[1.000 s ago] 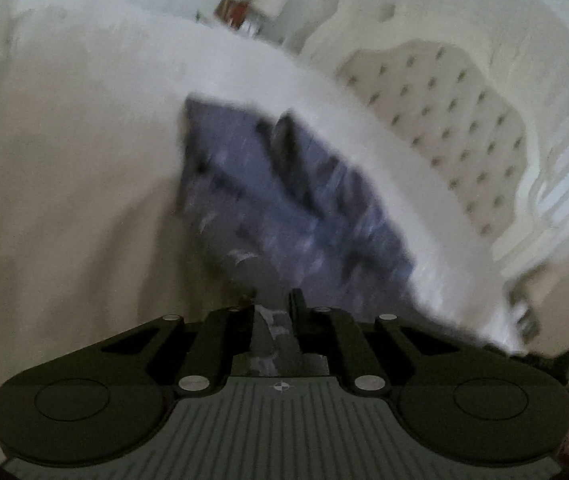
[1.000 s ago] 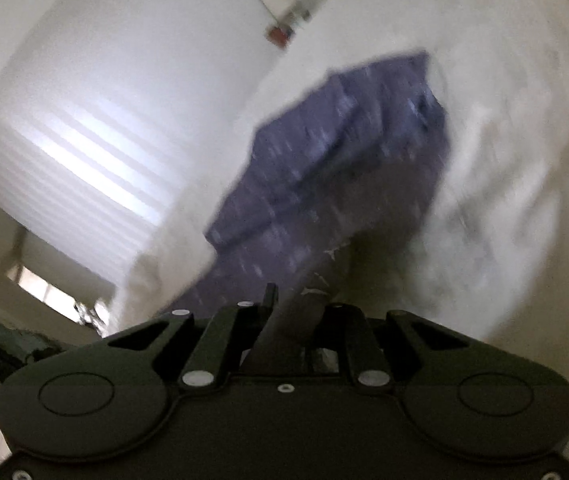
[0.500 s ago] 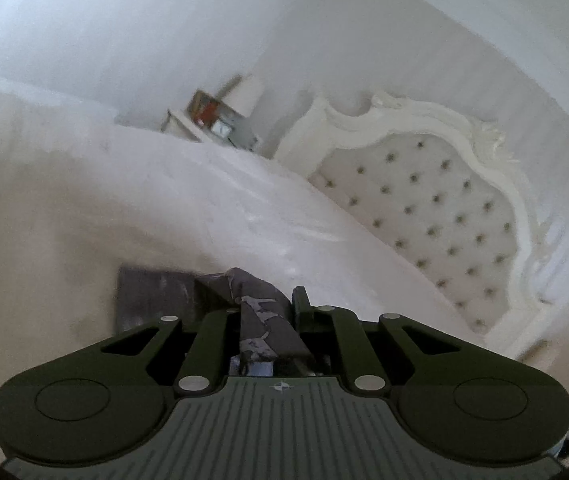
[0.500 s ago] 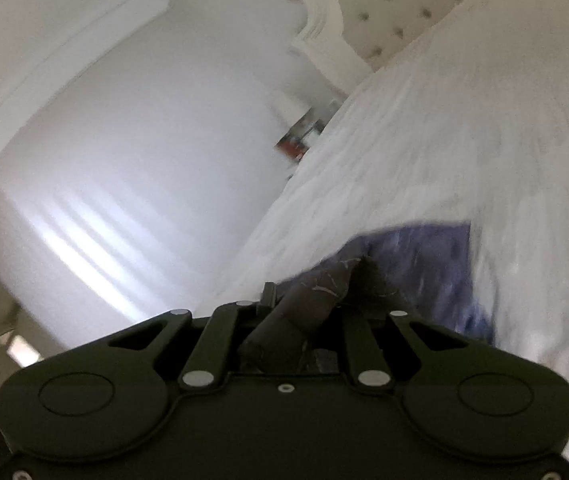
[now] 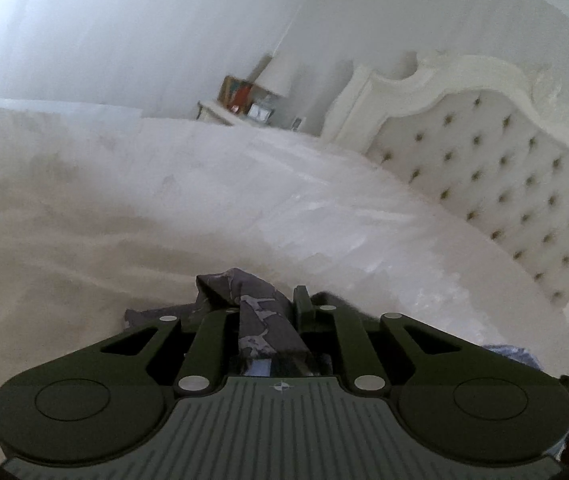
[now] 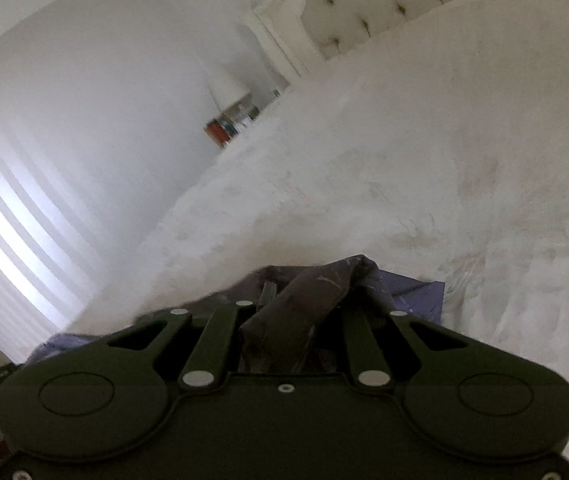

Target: Fold large clothes

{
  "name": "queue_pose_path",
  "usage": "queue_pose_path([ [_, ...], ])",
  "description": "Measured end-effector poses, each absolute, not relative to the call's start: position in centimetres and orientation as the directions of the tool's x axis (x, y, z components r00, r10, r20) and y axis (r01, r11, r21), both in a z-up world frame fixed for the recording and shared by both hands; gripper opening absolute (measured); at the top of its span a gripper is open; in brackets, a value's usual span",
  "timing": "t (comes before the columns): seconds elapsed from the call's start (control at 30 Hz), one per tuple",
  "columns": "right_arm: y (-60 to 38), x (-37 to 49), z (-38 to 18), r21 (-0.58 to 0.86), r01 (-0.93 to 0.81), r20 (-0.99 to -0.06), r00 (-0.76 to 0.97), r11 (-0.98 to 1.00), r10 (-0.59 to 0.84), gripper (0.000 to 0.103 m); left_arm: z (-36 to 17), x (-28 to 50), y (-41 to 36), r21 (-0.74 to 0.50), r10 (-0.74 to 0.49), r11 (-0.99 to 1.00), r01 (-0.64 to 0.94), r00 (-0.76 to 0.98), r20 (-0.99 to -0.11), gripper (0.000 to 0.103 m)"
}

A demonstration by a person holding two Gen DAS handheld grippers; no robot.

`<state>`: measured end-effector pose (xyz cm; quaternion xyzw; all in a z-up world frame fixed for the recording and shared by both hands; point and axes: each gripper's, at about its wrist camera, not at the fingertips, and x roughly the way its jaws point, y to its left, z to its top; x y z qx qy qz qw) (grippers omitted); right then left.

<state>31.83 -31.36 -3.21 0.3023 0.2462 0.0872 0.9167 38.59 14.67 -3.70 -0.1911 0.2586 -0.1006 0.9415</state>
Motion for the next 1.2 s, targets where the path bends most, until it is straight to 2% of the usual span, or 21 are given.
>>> queue_pose_path([
  [0.17,-31.1,33.7,-6.1,0.590,0.022,-0.449,0.840,0.807,0.305,0.020,-7.1,40.7,15.0,-0.416,-0.268,0.909,0.032,0.810,-0.522,0.017],
  [0.27,-31.1,34.4,-7.2,0.607,0.035,-0.451,0.838,0.794,0.308,0.021,-8.5,41.2,15.8,-0.475,-0.292,0.880,0.003,0.793,-0.535,0.019],
  [0.33,-31.4,34.8,-7.7,0.632,0.028,-0.437,0.838,0.775,0.326,0.028,-8.8,41.2,16.5,-0.522,-0.314,0.853,-0.009,0.790,-0.526,0.025],
  [0.37,-31.6,34.8,-7.7,0.645,0.017,-0.423,0.841,0.764,0.338,0.031,-8.6,41.1,16.9,-0.543,-0.326,0.840,-0.005,0.794,-0.512,0.032],
  [0.4,-31.9,34.7,-7.6,0.654,0.002,-0.406,0.845,0.757,0.349,0.040,-8.4,41.1,17.0,-0.557,-0.336,0.831,0.003,0.800,-0.497,0.037],
  [0.43,-31.9,34.7,-7.4,0.657,-0.014,-0.391,0.849,0.754,0.356,0.055,-8.0,40.8,17.2,-0.567,-0.343,0.823,0.015,0.810,-0.476,0.047],
  [0.47,-31.9,34.5,-7.1,0.653,-0.034,-0.374,0.855,0.757,0.360,0.064,-7.5,40.4,17.4,-0.576,-0.355,0.817,0.032,0.816,-0.457,0.056],
  [0.5,-31.8,34.3,-6.4,0.642,-0.049,-0.357,0.864,0.765,0.355,0.083,-6.9,40.1,17.4,-0.580,-0.360,0.813,0.042,0.820,-0.445,0.064],
  [0.53,-31.8,34.0,-5.8,0.632,-0.063,-0.338,0.874,0.772,0.348,0.091,-6.1,39.7,17.4,-0.568,-0.340,0.822,0.040,0.834,-0.434,0.089],
  [0.57,-31.8,33.8,-5.2,0.623,-0.065,-0.331,0.881,0.780,0.338,0.092,-5.3,39.3,17.3,-0.543,-0.309,0.839,0.035,0.852,-0.422,0.103],
  [0.63,-31.8,33.5,-4.0,0.608,-0.062,-0.326,0.890,0.791,0.320,0.092,-3.7,38.5,16.9,-0.501,-0.284,0.864,0.055,0.874,-0.394,0.103],
  [0.7,-31.7,32.8,-2.7,0.588,-0.070,-0.310,0.901,0.806,0.304,0.092,-1.9,37.5,16.2,-0.445,-0.279,0.892,0.080,0.872,-0.402,0.103],
  [0.83,-29.4,31.2,-0.5,0.479,-0.116,-0.310,0.905,0.870,0.291,0.099,0.2,35.2,13.6,-0.346,-0.290,0.927,0.147,0.866,-0.408,0.103],
  [0.93,-26.5,30.4,0.0,0.389,-0.150,-0.350,0.889,0.909,0.296,0.101,0.3,34.9,10.3,-0.250,-0.258,0.957,0.150,0.833,-0.489,0.103],
  [1.1,-21.9,30.0,-1.1,0.276,-0.203,-0.430,0.848,0.939,0.310,0.101,-1.6,34.7,7.1,-0.133,-0.228,0.974,0.186,0.788,-0.572,0.103],
  [1.2,-19.9,30.0,-2.2,0.230,-0.228,-0.473,0.823,0.946,0.314,0.101,-3.3,35.7,6.3,-0.098,-0.200,0.979,0.178,0.756,-0.623,0.103],
])
